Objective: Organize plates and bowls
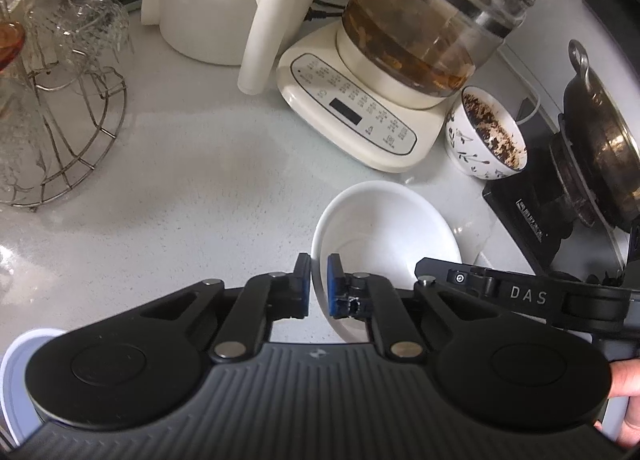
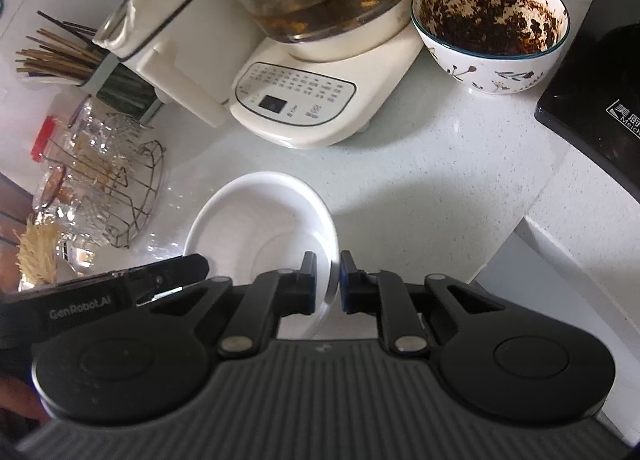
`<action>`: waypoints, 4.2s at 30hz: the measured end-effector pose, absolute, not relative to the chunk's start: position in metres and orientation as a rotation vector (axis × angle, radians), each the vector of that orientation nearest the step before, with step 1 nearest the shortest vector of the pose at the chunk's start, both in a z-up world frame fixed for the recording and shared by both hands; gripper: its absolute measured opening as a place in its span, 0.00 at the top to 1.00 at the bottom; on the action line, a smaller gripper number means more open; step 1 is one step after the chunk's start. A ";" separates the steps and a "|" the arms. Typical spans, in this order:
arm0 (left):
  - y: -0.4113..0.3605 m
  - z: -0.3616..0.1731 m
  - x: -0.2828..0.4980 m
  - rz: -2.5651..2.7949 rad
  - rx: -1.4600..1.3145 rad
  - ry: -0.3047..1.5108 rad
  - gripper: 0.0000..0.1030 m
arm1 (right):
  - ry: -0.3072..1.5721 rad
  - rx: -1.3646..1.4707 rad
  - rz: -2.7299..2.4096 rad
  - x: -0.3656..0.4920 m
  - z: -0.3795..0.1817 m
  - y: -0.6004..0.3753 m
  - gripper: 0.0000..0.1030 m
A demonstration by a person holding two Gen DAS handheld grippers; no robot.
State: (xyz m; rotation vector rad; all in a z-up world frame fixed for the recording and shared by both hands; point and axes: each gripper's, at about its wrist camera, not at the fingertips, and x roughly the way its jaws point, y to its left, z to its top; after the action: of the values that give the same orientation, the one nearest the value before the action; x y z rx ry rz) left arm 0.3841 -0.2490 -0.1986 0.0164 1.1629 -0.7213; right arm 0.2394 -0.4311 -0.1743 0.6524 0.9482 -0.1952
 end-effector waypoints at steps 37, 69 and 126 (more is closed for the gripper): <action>-0.140 -0.122 0.339 -0.653 -0.140 1.073 0.90 | 0.833 0.497 -0.099 0.210 -0.091 -0.347 0.86; -0.002 -0.137 0.323 -0.369 -0.307 1.059 0.90 | 0.948 0.309 0.152 0.261 -0.109 -0.228 0.85; -0.007 -0.169 0.334 -0.368 -0.268 1.147 0.60 | 1.143 0.711 0.104 0.284 -0.195 -0.266 0.72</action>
State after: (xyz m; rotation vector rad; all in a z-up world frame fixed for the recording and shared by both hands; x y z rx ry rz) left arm 0.3344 -0.0066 -0.1695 -0.2680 1.1469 -0.3677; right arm 0.2844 -0.2655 -0.1954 0.7114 1.1426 0.1039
